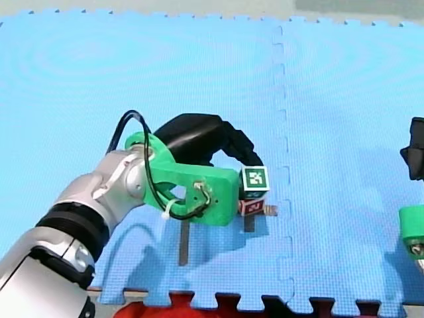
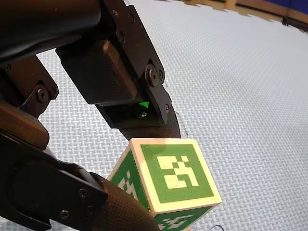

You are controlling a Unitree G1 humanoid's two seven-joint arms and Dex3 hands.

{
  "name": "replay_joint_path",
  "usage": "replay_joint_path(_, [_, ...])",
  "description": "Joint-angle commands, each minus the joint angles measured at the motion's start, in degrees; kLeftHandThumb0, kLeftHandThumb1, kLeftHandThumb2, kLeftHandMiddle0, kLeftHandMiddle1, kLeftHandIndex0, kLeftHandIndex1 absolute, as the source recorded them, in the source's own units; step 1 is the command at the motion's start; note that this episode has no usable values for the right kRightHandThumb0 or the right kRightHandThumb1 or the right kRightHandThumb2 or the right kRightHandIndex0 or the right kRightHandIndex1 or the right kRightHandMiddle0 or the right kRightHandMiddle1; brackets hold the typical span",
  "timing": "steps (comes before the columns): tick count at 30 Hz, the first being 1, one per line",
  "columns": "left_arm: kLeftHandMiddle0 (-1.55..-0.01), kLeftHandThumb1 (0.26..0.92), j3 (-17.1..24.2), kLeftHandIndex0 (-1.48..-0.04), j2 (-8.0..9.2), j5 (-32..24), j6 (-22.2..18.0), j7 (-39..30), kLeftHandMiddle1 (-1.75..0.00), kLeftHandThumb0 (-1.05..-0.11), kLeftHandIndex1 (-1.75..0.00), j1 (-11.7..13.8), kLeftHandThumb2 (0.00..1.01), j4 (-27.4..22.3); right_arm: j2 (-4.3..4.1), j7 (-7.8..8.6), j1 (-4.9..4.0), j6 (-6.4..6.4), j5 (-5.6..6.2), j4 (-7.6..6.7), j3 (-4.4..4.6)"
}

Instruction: Stack cube left

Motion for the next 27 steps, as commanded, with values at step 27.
replay_joint_path(27, [-0.90, 0.823, 0.25, -1.29, -0.06, -0.12, -1.43, 2.49, -1.63, -0.488, 0.00, 0.86, 0.00, 1.88, 0.12, -0.64, 0.54, 0.61, -0.39, -0.77, -0.01])
